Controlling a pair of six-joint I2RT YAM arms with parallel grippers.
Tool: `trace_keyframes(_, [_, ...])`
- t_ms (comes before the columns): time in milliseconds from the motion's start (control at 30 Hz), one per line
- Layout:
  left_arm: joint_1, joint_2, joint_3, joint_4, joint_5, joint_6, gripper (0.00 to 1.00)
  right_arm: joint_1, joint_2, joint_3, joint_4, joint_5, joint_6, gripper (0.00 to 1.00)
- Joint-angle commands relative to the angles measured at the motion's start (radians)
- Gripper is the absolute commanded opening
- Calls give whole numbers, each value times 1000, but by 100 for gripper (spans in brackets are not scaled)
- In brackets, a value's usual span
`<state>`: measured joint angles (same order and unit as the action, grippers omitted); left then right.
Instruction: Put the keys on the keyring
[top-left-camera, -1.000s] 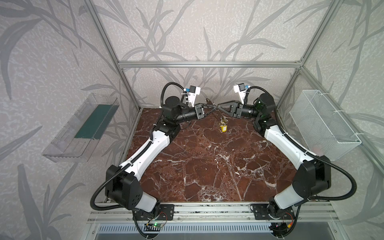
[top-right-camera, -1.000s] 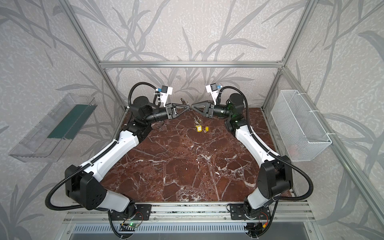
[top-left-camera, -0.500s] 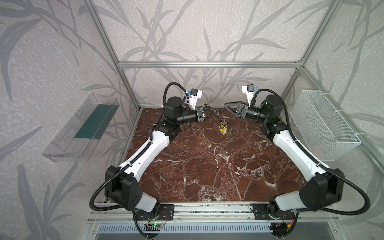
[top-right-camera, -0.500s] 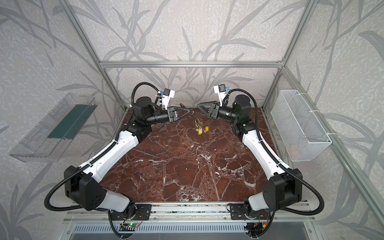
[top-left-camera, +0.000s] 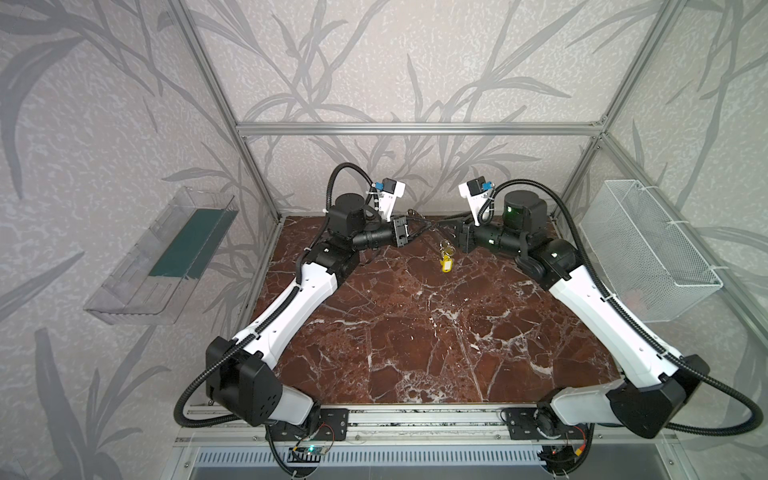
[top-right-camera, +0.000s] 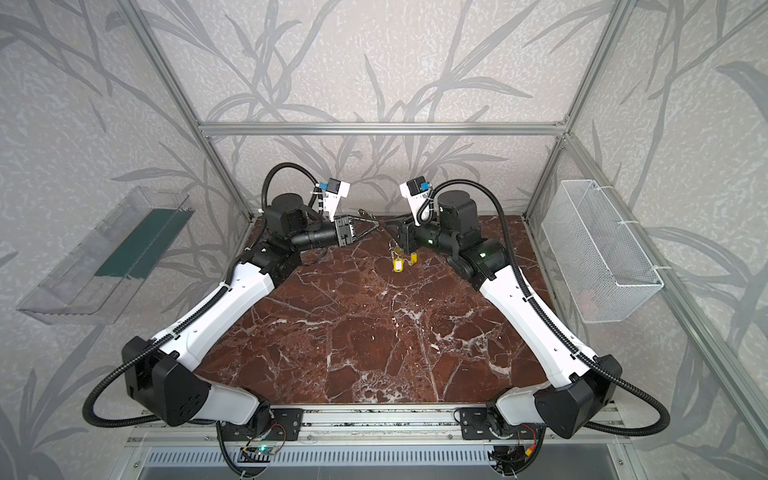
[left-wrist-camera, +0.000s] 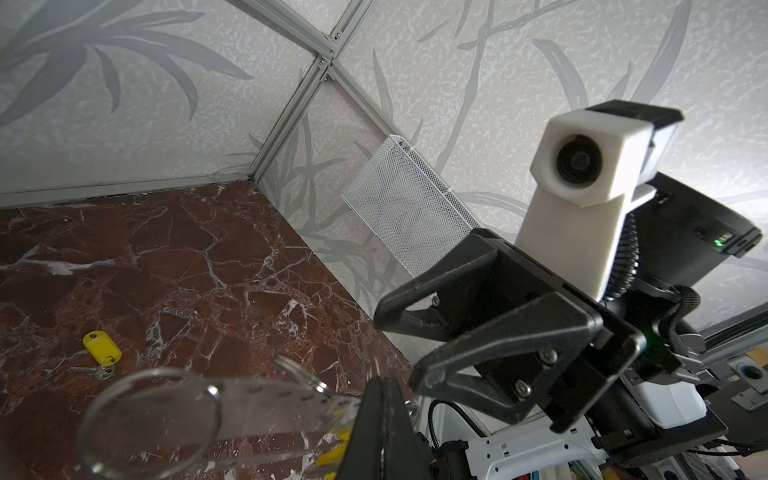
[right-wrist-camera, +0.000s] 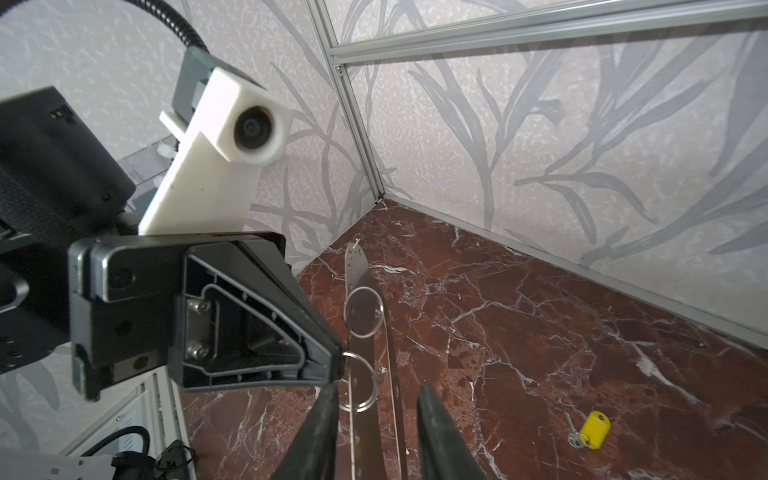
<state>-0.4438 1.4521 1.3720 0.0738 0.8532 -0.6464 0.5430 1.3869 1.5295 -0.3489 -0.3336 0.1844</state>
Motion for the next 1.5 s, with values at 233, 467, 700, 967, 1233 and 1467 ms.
trace_keyframes(233, [-14,-42,40,1,-26,47,0,59,34,104,-142,160,-40,30])
trace_keyframes(467, [-23,-40,43,-11,-33,63,0,79,70,157,-178,180,-22,26])
trace_keyframes(700, [-31,-37,47,-24,-41,80,0,104,116,223,-246,231,-5,20])
trace_keyframes(967, [-37,-32,54,-42,-46,105,0,114,154,277,-315,266,43,19])
trace_keyframes(1233, [-47,-24,67,-81,-62,147,0,117,188,327,-362,265,66,6])
trace_keyframes(1467, [-49,-26,64,-83,-64,151,0,117,175,300,-323,253,63,0])
